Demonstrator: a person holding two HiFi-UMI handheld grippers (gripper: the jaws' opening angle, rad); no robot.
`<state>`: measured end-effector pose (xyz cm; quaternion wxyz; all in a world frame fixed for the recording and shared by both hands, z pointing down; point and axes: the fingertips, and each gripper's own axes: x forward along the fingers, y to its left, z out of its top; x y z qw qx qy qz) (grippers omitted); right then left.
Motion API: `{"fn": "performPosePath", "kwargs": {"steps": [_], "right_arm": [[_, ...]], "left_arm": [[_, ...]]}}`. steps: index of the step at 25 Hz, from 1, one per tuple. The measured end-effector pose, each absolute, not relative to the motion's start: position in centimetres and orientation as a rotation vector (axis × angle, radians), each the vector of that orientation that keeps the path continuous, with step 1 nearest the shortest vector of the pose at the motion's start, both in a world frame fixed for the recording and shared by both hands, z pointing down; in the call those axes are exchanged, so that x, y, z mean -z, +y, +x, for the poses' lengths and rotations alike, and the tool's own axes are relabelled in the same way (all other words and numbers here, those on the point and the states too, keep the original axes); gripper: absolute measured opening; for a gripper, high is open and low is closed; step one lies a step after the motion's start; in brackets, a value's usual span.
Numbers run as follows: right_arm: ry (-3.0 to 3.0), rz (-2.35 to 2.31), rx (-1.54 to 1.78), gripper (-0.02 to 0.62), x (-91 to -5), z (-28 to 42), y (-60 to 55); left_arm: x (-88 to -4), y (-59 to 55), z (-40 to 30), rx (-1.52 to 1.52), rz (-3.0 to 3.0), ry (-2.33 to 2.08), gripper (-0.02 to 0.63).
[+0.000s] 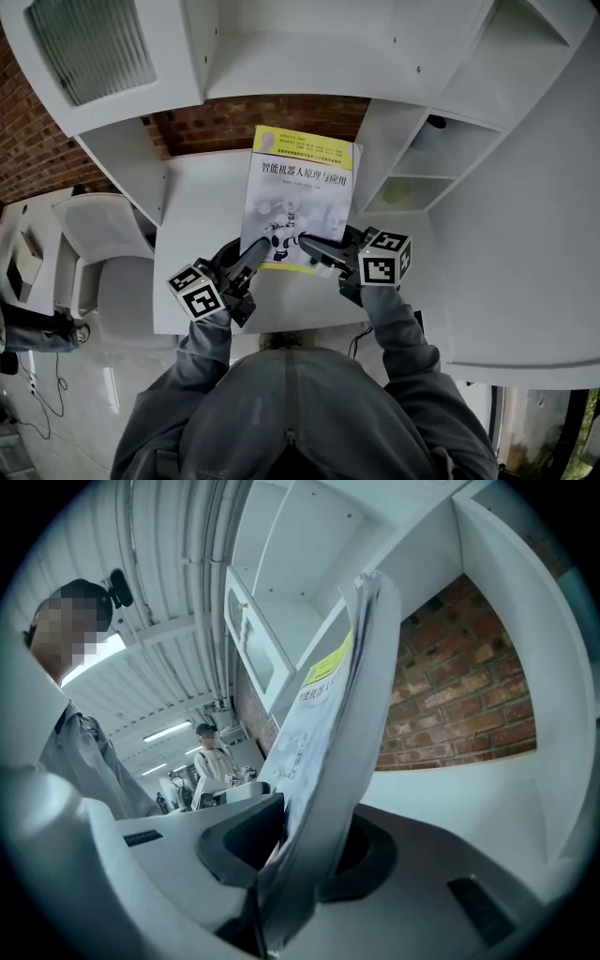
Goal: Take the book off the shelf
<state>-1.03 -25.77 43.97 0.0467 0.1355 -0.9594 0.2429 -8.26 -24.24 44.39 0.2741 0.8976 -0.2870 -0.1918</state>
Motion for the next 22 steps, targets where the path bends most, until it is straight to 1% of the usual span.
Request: {"fn": "performPosePath", "kwargs": {"steps": [10, 22], "right_arm": [[-2.816, 0.423, -0.789, 0.12, -50.9, -1.2, -24.1], [-2.61, 0.364, -0.82, 0.124, -59.1, -1.4, -22.0]], "left_arm": [[-51.0, -22.6, -8.1, 0.326, 2.41, -0.835, 0.08], [-60.1, -19.9, -7.7, 0.141, 2.238, -0.834, 0.087]]}}
